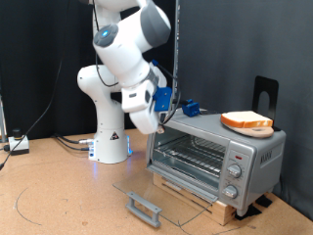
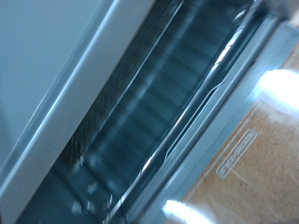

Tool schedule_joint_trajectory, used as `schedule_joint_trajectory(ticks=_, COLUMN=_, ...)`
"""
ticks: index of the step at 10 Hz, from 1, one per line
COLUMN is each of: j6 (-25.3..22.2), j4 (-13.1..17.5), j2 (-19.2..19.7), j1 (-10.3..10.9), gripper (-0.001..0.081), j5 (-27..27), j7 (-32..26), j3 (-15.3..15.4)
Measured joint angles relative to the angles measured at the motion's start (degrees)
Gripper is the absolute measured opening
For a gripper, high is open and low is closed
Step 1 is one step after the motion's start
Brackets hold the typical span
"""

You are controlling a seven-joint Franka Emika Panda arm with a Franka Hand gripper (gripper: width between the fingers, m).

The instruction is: Make a piece of toast with the oven

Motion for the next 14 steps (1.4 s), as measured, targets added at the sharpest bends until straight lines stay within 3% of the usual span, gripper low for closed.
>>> schedule_joint_trajectory(ticks=2, j6=-4.11, j4=1.42, j2=-1.84, j1=1.01, gripper=0.0807, j5=-6.54, j7=-5.61, j3=1.59)
schedule_joint_trajectory(ticks=3, j6=-3.75, j4=1.18, j2=-1.79, j1=0.88, gripper=0.0807, j5=-5.35, j7=-3.97, j3=1.55)
schedule_joint_trajectory(ticks=4, j6=-1.54, j4=0.9, j2=-2.18, j1=1.09, gripper=0.0807, j5=-5.14, j7=-6.67, j3=1.85)
schedule_joint_trajectory(ticks=5, j6=0.88, j4=0.57, j2=-3.48, j1=1.91, gripper=0.0807, j5=-4.25, j7=-11.62, j3=2.41)
schedule_joint_trajectory(ticks=7, j6=0.57, j4=-0.12, j2=-7.08, j1=3.74, gripper=0.0807, j5=-0.71, j7=-21.17, j3=2.63)
schedule_joint_trajectory(ticks=10, j6=-2.42, j4=-1.01, j2=-12.18, j1=5.14, gripper=0.0807, j5=0.8, j7=-22.64, j3=3.87)
schedule_joint_trajectory(ticks=12, j6=-10.35, j4=-0.59, j2=-13.91, j1=5.77, gripper=0.0807, j5=2.22, j7=-22.78, j3=3.47)
schedule_joint_trajectory(ticks=14, j6=-4.87, j4=-1.94, j2=-14.76, j1=5.74, gripper=0.0807, j5=1.3, j7=-24.03, j3=4.64)
